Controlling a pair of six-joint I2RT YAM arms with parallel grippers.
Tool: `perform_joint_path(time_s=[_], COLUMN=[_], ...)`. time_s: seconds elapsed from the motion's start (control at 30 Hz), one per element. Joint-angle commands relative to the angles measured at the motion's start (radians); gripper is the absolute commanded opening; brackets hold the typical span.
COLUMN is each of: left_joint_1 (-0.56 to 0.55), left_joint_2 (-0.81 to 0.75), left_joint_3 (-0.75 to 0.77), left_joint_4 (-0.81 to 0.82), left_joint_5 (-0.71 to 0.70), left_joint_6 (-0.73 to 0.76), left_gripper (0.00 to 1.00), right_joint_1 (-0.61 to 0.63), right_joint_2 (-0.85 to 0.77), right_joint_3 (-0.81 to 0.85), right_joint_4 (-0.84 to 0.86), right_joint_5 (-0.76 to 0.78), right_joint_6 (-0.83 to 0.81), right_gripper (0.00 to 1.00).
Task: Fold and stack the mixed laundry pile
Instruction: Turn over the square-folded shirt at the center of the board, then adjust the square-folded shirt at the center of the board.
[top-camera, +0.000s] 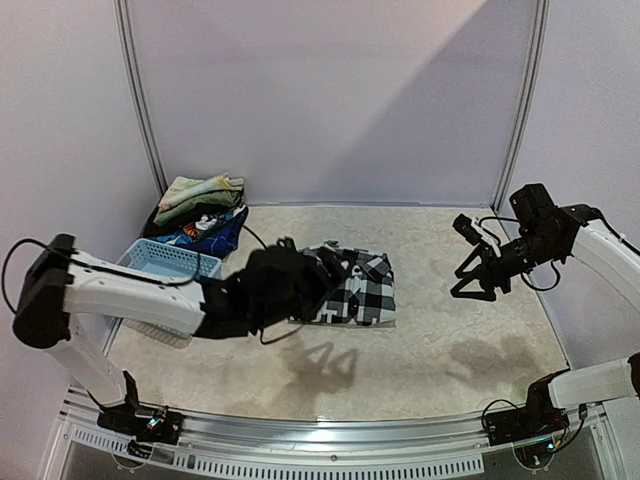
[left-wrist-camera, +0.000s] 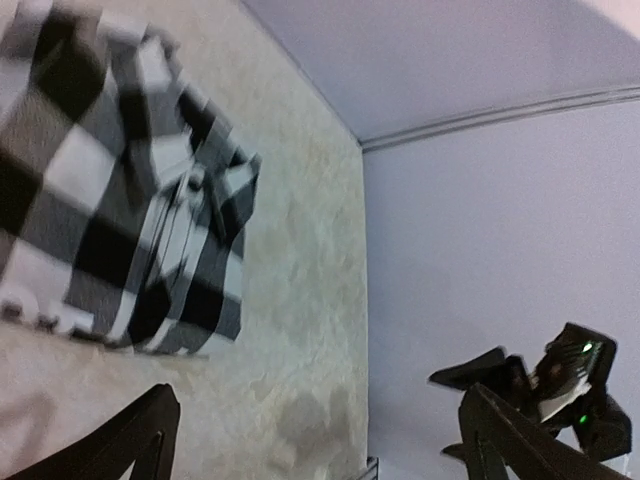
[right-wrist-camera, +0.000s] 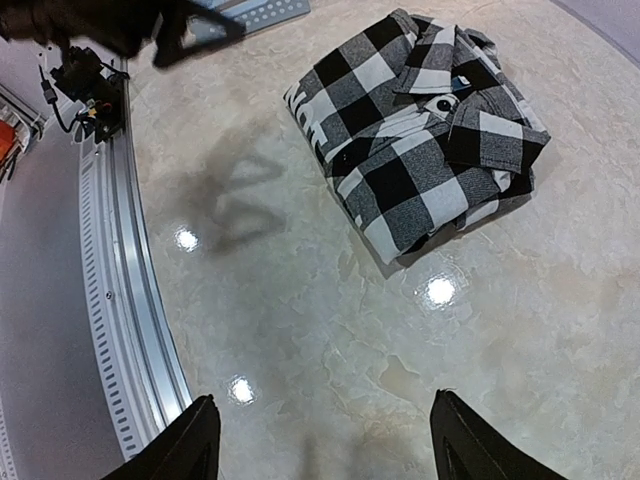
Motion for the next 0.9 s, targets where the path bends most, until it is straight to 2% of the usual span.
perform_joint_path(time_s=[0.0, 0.07, 0.2, 0.23, 0.3, 0.33, 0.37, 0.4, 0.47, 0.53, 0.6, 0.67, 0.87], left_joint_1=[0.09, 0.141, 0.231, 0.268, 0.328, 0.365, 0.397, 0.425, 0.457, 0.489, 0.51, 0.524, 0.566], left_joint_2=[-0.093, -0.045, 0.106, 0.145, 0.192, 0.189, 0.175, 0.161, 0.165, 0.199, 0.222, 0.238, 0.349], left_joint_3=[0.233, 0.352, 0.565, 0.616, 0.648, 0.624, 0.572, 0.52, 0.478, 0.495, 0.47, 0.417, 0.439], left_joint_4=[-0.557, -0.726, -0.993, -1.053, -1.128, -1.068, -0.955, -0.848, -0.78, -0.785, -0.715, -0.626, -0.588], left_joint_5=[-0.076, -0.118, -0.328, -0.341, -0.351, -0.262, -0.105, 0.034, 0.165, 0.265, 0.378, 0.463, 0.55], left_joint_6=[0.524, 0.722, 0.895, 0.904, 0.829, 0.864, 0.937, 0.982, 0.915, 0.857, 0.841, 0.824, 0.767], left_gripper=[1.0, 1.0, 1.0, 0.99, 1.0, 0.98, 0.84, 0.74, 0.75, 0.76, 0.87, 0.9, 0.9], right_joint_1=[-0.004, -0.004, -0.005, -0.005, -0.006, -0.009, -0.011, -0.012, -0.012, -0.009, -0.007, -0.002, 0.034], right_joint_2=[0.003, 0.015, 0.058, 0.077, 0.175, 0.221, 0.289, 0.343, 0.495, 0.656, 0.75, 0.826, 1.011], right_joint_3=[-0.035, -0.046, -0.045, -0.036, 0.006, 0.035, 0.08, 0.117, 0.193, 0.266, 0.312, 0.351, 0.479], right_joint_4=[0.063, 0.125, 0.229, 0.26, 0.288, 0.291, 0.284, 0.281, 0.257, 0.227, 0.238, 0.255, 0.242], right_joint_5=[0.04, 0.086, 0.124, 0.12, 0.095, 0.068, 0.033, -0.003, -0.062, -0.12, -0.142, -0.152, -0.176], right_joint_6=[0.039, 0.089, 0.227, 0.25, 0.328, 0.354, 0.387, 0.403, 0.462, 0.491, 0.506, 0.534, 0.623], right_gripper=[0.73, 0.74, 0.79, 0.8, 0.81, 0.82, 0.82, 0.85, 0.88, 0.91, 0.93, 0.94, 0.92])
